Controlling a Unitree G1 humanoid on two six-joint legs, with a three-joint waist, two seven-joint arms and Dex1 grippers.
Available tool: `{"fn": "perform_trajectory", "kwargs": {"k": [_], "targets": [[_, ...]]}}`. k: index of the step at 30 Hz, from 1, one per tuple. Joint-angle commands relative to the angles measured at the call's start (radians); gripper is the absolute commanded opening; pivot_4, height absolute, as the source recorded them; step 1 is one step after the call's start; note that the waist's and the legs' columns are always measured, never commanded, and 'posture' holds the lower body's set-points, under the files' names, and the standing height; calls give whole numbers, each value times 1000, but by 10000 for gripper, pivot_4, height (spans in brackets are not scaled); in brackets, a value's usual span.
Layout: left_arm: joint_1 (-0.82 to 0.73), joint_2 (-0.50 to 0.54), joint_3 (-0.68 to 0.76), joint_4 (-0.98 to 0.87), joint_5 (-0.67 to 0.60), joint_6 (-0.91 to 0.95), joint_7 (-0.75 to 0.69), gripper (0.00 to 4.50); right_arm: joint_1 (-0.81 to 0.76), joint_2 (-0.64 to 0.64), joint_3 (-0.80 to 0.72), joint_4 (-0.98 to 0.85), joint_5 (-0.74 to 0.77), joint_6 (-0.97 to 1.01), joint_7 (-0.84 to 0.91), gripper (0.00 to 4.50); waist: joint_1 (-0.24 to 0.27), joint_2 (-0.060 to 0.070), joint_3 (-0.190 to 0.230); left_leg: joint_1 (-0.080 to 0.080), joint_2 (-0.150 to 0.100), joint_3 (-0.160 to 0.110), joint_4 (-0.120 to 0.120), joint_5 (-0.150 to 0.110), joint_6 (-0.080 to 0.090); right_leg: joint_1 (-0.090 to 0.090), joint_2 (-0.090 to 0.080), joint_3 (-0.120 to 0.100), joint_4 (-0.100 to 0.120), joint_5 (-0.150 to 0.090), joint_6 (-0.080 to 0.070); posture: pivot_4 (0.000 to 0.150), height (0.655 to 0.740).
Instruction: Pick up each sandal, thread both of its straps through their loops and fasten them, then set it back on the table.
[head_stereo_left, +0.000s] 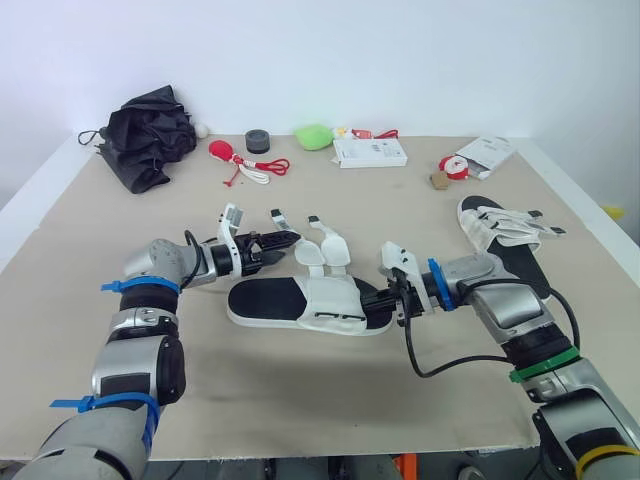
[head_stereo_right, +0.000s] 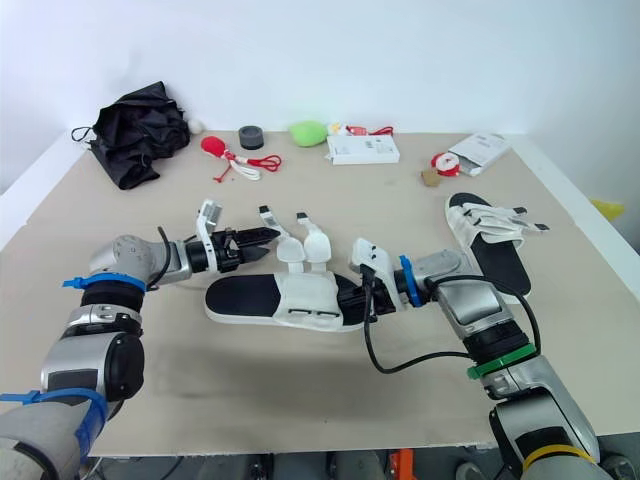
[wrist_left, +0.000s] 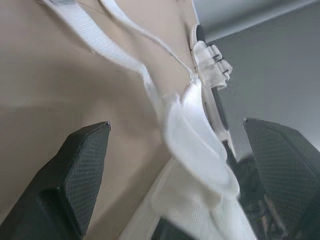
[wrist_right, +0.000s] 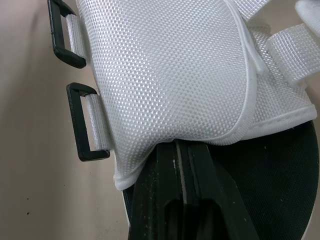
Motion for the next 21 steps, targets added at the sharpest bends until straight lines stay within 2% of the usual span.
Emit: {"fn": "perform_trajectory", "kwargs": {"k": [1, 7, 17, 18, 19, 21], "targets": [[-38, -19, 38, 70, 12, -59, 79, 44042, 43, -11, 38, 30, -50, 41, -22, 0, 0, 0, 0, 0, 0, 0, -1, 0, -1, -1, 0, 0, 0, 0, -1, 1500, 7400], [-103, -85, 91, 196, 26, -227, 187, 44042, 47, -5, 31, 25, -50, 48, -26, 0, 4, 0, 0, 4, 0, 0, -7, 3, -6, 0, -1, -1, -1, 0, -3, 1500, 7400], [-178, -109, 157, 314, 24, -377, 261, 44042, 53, -4, 24, 13, -45, 58, -33, 0, 3, -1, 0, 4, 0, 1, -12, 6, -7, 1, -2, -4, -2, -1, -1, 1500, 7400], [-180, -107, 159, 321, 27, -387, 269, 38916, 55, -4, 23, 12, -45, 59, -33, 0, 2, -1, 0, 4, 0, 2, -12, 6, -7, 1, -2, -4, -2, -1, 0, 1500, 7400], [-182, -106, 161, 327, 28, -394, 271, 36356, 56, -4, 23, 12, -45, 60, -35, 0, 2, -1, 0, 4, 0, 2, -12, 6, -7, 0, -2, -4, -2, -1, 0, 1500, 7400], [-184, -105, 164, 336, 29, -409, 275, 26336, 59, -4, 21, 10, -45, 61, -36, 0, 2, -1, 0, 4, 0, 2, -13, 6, -7, 0, -1, -4, -2, -2, 2, 1500, 7400]]}}
